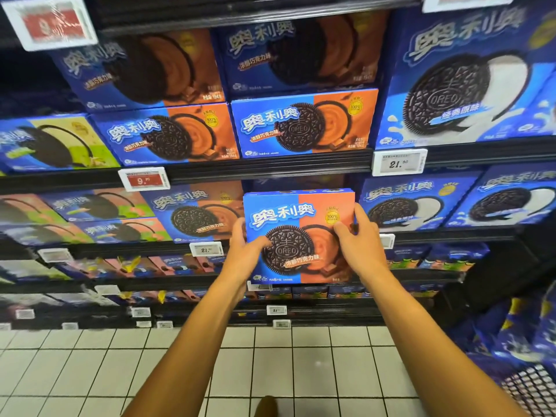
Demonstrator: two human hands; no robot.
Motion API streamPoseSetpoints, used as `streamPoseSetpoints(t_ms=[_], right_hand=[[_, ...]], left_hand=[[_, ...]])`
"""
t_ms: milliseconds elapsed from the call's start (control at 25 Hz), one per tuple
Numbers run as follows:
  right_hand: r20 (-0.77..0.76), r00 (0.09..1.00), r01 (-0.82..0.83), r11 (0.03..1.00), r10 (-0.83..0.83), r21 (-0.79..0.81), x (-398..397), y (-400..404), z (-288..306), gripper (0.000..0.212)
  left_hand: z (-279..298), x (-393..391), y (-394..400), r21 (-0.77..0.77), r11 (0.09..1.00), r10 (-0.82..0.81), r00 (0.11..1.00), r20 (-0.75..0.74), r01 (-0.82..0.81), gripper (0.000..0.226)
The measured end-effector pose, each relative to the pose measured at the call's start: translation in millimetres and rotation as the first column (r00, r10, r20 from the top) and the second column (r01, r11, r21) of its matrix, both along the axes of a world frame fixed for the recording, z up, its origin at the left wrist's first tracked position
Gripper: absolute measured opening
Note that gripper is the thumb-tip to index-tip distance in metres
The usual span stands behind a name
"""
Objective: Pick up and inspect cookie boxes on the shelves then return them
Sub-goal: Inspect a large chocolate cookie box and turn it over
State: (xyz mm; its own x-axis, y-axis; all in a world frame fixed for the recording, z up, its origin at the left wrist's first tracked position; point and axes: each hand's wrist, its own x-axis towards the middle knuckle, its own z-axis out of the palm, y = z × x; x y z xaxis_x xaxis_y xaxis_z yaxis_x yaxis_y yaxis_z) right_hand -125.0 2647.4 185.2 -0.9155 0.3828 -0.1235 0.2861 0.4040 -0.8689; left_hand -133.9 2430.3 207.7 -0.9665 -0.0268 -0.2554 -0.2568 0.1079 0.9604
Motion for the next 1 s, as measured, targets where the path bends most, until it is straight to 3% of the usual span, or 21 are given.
streamPoseSetpoints(t_ms=[200, 360, 520, 680, 1000], right_hand=[[-0.083, 0.993, 0.063, 0.975, -0.082, -0.212, 25.7, 7.3, -1.9, 0.056], [-0.193, 0.974, 0.049, 0.945, -0.117, -0.324, 50.9, 13.3, 8.4, 0.024], [-0.377, 0.926, -0.144, 0.944, 0.023, -0.296, 82.1, 24.7, 26.1, 0.033], [-0.420, 0.888, -0.348, 0.872, 0.189, -0.344, 97.0, 36.1, 37.6, 0.043], [-0.462, 0.884, -0.301, 0.846, 0.074, -0.440, 107.4, 25.3, 41.1, 0.038]], left_hand=[[-1.7, 29.5, -7.1, 0.045, 0.999, 0.003, 0.998, -0.055, 0.000, 0.050], [4.3, 48.5, -5.5, 0.091, 0.994, 0.077, 0.992, -0.099, -0.068, 0.051], [13.0, 71.0, -1.7, 0.167, 0.976, 0.166, 0.974, -0.152, -0.140, 0.049], [20.4, 87.9, -1.2, 0.273, 0.948, 0.222, 0.956, -0.190, -0.165, 0.046], [23.6, 120.3, -9.3, 0.403, 0.904, 0.270, 0.919, -0.287, -0.140, 0.043]])
